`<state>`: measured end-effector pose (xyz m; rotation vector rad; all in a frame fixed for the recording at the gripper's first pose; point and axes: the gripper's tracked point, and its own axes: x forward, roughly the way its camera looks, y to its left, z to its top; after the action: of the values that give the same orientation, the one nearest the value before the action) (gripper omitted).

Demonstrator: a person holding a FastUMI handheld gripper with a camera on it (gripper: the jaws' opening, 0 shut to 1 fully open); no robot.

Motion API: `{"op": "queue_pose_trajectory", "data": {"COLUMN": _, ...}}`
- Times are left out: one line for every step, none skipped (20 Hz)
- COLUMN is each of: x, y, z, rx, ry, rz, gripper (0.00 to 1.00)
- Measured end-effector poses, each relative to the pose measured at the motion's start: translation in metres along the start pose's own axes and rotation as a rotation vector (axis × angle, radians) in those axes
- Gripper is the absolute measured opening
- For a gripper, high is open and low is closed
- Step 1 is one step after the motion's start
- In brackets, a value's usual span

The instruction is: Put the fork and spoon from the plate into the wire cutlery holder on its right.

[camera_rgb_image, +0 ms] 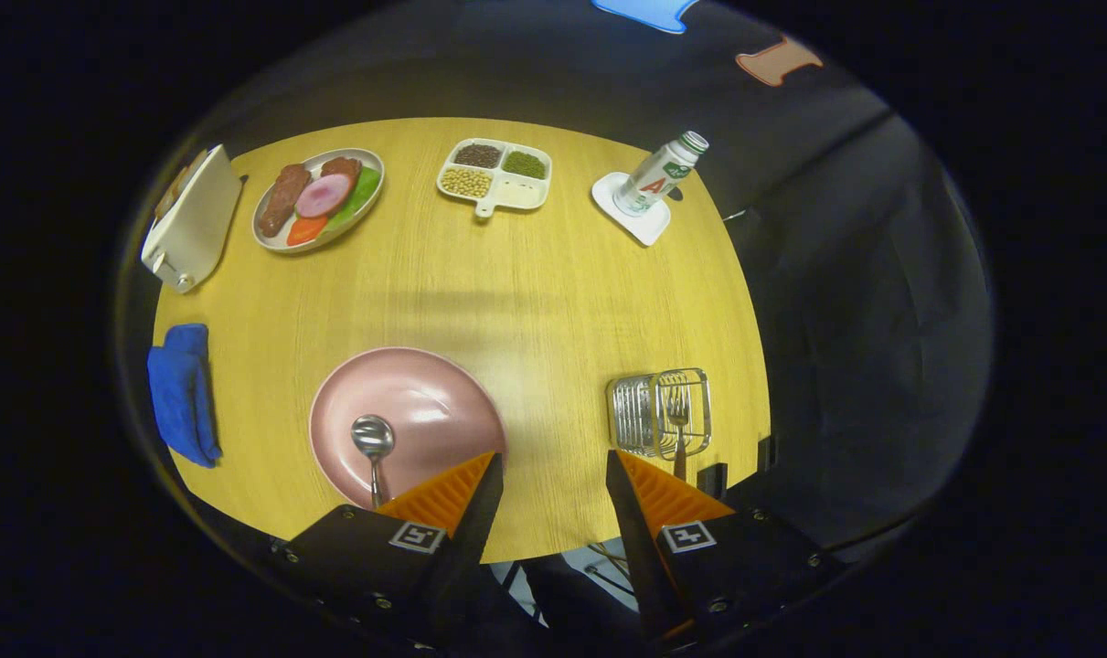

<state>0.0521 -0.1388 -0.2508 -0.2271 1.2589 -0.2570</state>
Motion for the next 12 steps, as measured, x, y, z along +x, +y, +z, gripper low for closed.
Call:
{"op": "queue_pose_trajectory", "data": {"x": -0.002, "y": 0.013, "z": -0.002, "rx": -0.002, "ry": -0.002, "rz": 0.009, "gripper": 0.71}}
{"op": "queue_pose_trajectory", "data": {"x": -0.002, "y": 0.025, "z": -0.008, "rx": 0.004, "ry": -0.002, "rz": 0.019, "gripper": 0.71}}
{"op": "queue_pose_trajectory", "data": {"x": -0.001, "y": 0.037, "z": -0.013, "rx": 0.013, "ry": 0.003, "rz": 0.028, "gripper": 0.71}}
{"op": "queue_pose_trajectory", "data": {"x": 0.000, "y": 0.049, "z": -0.020, "rx": 0.016, "ry": 0.012, "rz": 0.038, "gripper": 0.71}}
{"op": "queue_pose_trajectory", "data": {"x": 0.003, "y": 0.061, "z": -0.027, "rx": 0.016, "ry": 0.023, "rz": 0.050, "gripper": 0.71}}
{"op": "queue_pose_trajectory", "data": {"x": 0.005, "y": 0.072, "z": -0.034, "rx": 0.006, "ry": 0.036, "rz": 0.060, "gripper": 0.71}}
{"op": "queue_pose_trajectory", "data": {"x": 0.008, "y": 0.082, "z": -0.043, "rx": -0.005, "ry": 0.050, "rz": 0.072, "gripper": 0.71}}
{"op": "queue_pose_trajectory", "data": {"x": 0.010, "y": 0.092, "z": -0.050, "rx": -0.016, "ry": 0.063, "rz": 0.082, "gripper": 0.71}}
{"op": "queue_pose_trajectory", "data": {"x": 0.014, "y": 0.100, "z": -0.059, "rx": -0.031, "ry": 0.078, "rz": 0.089, "gripper": 0.71}}
{"op": "queue_pose_trajectory", "data": {"x": 0.016, "y": 0.107, "z": -0.067, "rx": -0.044, "ry": 0.093, "rz": 0.096, "gripper": 0.71}}
{"op": "queue_pose_trajectory", "data": {"x": 0.021, "y": 0.114, "z": -0.076, "rx": -0.050, "ry": 0.108, "rz": 0.102, "gripper": 0.71}}
{"op": "queue_pose_trajectory", "data": {"x": 0.024, "y": 0.120, "z": -0.083, "rx": -0.054, "ry": 0.122, "rz": 0.111, "gripper": 0.71}}
